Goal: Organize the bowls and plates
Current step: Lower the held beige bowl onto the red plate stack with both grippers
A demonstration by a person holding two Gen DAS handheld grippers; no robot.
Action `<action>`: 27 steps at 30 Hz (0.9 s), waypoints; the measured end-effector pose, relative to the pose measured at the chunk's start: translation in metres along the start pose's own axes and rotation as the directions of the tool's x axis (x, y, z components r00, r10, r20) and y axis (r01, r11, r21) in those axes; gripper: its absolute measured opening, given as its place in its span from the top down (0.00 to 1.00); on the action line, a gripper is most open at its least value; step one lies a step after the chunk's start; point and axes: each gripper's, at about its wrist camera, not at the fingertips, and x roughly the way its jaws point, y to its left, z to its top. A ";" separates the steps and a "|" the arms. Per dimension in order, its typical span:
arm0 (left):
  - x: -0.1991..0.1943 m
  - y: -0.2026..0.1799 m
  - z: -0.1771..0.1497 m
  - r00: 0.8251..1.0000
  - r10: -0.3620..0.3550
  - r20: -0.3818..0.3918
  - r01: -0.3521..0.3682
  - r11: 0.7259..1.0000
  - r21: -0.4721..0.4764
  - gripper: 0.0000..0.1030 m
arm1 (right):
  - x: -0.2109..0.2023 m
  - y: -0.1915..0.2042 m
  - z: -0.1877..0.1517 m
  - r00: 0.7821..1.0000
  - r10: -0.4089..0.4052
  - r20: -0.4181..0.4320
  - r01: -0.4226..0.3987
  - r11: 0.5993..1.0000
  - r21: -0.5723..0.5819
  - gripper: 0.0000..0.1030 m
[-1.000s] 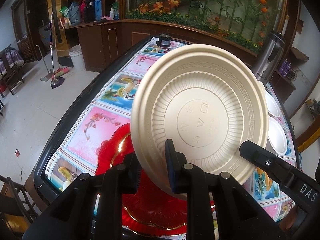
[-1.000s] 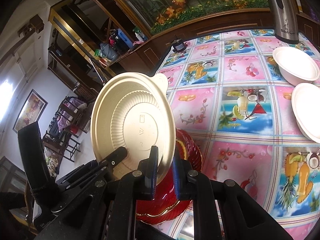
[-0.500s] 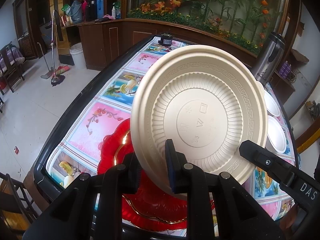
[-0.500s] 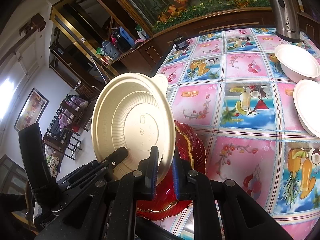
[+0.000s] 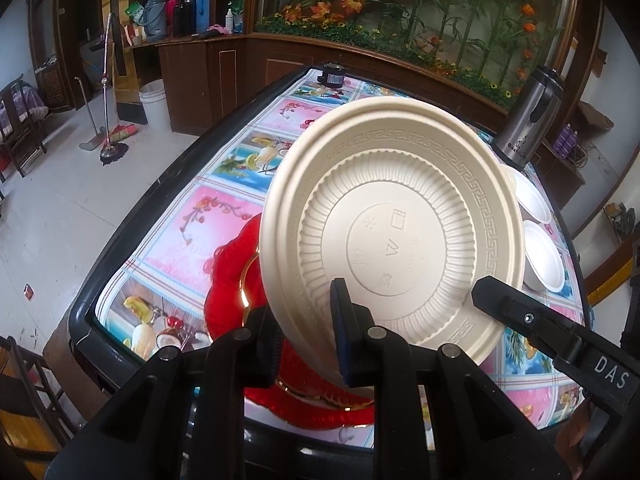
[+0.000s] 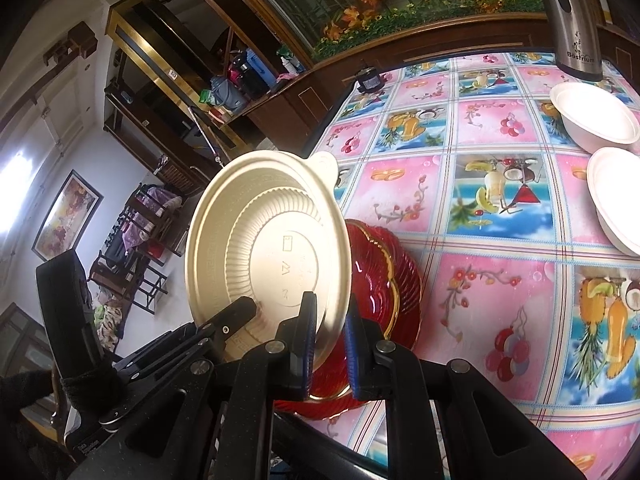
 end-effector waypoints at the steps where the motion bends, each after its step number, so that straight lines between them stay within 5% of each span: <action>1: 0.000 0.001 -0.001 1.000 0.001 -0.001 -0.001 1.000 0.000 0.81 | 0.000 0.000 -0.002 1.000 0.000 -0.002 0.000 1.000 -0.001 0.88; 27: 0.001 0.008 -0.016 0.999 0.010 -0.038 -0.010 1.000 -0.001 0.81 | 0.006 0.002 -0.019 0.998 -0.003 -0.057 0.003 1.000 0.006 0.88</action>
